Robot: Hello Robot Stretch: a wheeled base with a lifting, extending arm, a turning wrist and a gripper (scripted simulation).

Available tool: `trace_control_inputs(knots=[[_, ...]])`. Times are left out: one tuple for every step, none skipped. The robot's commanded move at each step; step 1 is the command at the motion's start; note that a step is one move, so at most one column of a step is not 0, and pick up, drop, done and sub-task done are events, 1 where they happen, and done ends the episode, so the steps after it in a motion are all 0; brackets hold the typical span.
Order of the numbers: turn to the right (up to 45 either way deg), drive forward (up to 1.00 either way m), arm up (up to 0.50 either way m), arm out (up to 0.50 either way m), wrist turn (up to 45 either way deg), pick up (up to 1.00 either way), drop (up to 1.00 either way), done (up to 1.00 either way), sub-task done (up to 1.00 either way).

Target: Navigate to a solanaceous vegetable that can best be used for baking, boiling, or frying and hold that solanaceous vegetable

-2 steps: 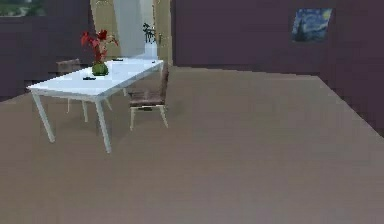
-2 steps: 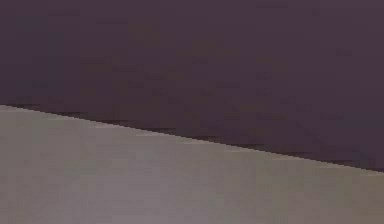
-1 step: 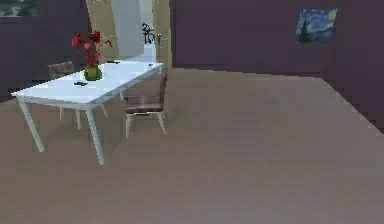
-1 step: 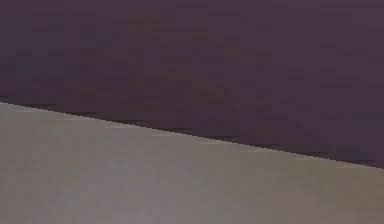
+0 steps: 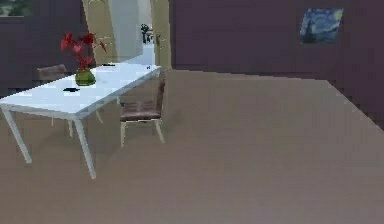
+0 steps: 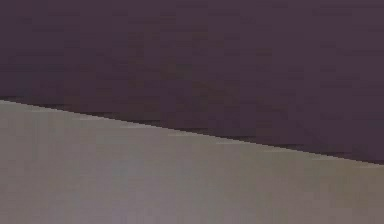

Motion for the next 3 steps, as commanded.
trace_control_inputs(knots=[[9.0, 0.00, 0.00, 0.00, 0.0, 0.00, 0.00, 0.00, 0.00], [0.0, 1.00, 0.00, 0.00, 0.0, 0.00, 0.00, 0.00, 0.00], [3.0, 0.00, 0.00, 0.00, 0.0, 0.00, 0.00, 0.00, 0.00]])
